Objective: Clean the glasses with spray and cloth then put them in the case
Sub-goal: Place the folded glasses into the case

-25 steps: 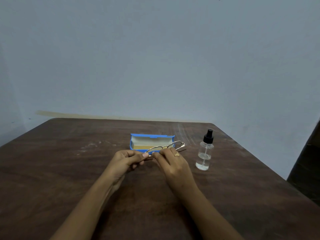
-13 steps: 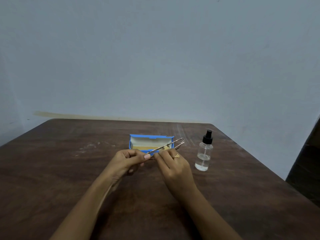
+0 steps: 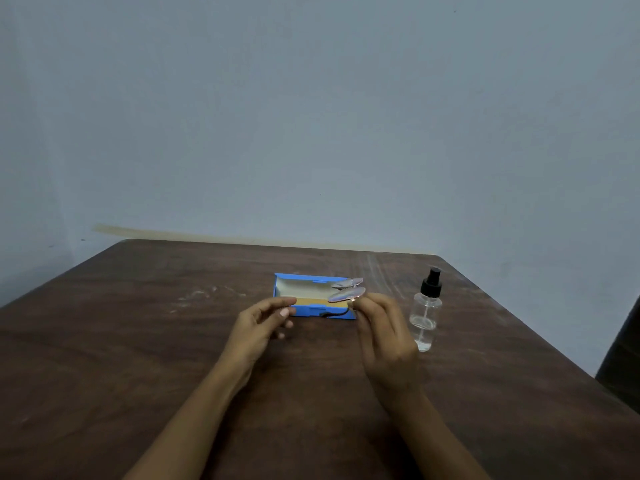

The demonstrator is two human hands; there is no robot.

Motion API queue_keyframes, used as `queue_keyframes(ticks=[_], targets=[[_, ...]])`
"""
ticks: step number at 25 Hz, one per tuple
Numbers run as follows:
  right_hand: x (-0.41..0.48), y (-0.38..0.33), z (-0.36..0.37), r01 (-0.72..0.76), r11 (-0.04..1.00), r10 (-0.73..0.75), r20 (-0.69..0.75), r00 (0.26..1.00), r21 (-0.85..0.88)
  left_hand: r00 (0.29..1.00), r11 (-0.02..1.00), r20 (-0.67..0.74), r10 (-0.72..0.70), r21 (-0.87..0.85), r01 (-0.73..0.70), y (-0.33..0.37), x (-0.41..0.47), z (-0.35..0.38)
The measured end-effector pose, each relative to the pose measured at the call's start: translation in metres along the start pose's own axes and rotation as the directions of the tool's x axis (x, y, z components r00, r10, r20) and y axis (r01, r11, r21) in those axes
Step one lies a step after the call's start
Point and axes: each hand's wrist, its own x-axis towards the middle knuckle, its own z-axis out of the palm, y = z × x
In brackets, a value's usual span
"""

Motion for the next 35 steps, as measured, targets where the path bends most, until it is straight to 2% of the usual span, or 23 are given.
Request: queue_keyframes(ticks=[4, 7, 10, 16, 21, 26, 31, 35], targets=[[0.002, 0.004, 0.000, -0.168, 0.963, 0.182, -0.048, 0.982, 0.211, 0.998, 0.999, 0.061, 0.002, 0.038, -0.004, -0.002, -0.002, 0.005], [0.003, 0.007, 0.001, -0.306, 0.885, 0.318, 0.024, 0.948, 0.352, 0.996, 1.000, 0.086, -0.002, 0.028, -0.001, -0.004, 0.000, 0.005], [0.003, 0.005, 0.004, -0.384, 0.792, 0.388, 0.095, 0.917, 0.475, 0.992, 0.999, 0.117, -0.048, -0.011, 0.050, -0.008, 0.002, 0.007], [-0.001, 0.009, 0.006, -0.451, 0.738, 0.423, 0.176, 0.889, 0.501, 0.982, 0.971, 0.163, -0.098, -0.202, 0.131, -0.003, 0.002, 0.007], [-0.002, 0.010, 0.007, -0.483, 0.684, 0.451, 0.203, 0.869, 0.546, 0.964, 0.935, 0.212, -0.160, -0.280, 0.217, -0.001, 0.002, 0.006], [-0.001, 0.013, 0.008, -0.530, 0.597, 0.522, 0.211, 0.827, 0.602, 0.968, 0.890, 0.167, -0.190, -0.386, 0.241, 0.001, 0.004, 0.004], [-0.001, 0.020, 0.010, -0.616, 0.526, 0.598, 0.260, 0.758, 0.586, 0.985, 0.942, 0.098, -0.145, -0.292, 0.168, 0.001, 0.005, 0.000], [-0.001, 0.027, 0.012, -0.699, 0.429, 0.684, 0.299, 0.665, 0.571, 0.996, 0.997, -0.082, -0.025, -0.081, 0.019, 0.000, 0.006, -0.004]])
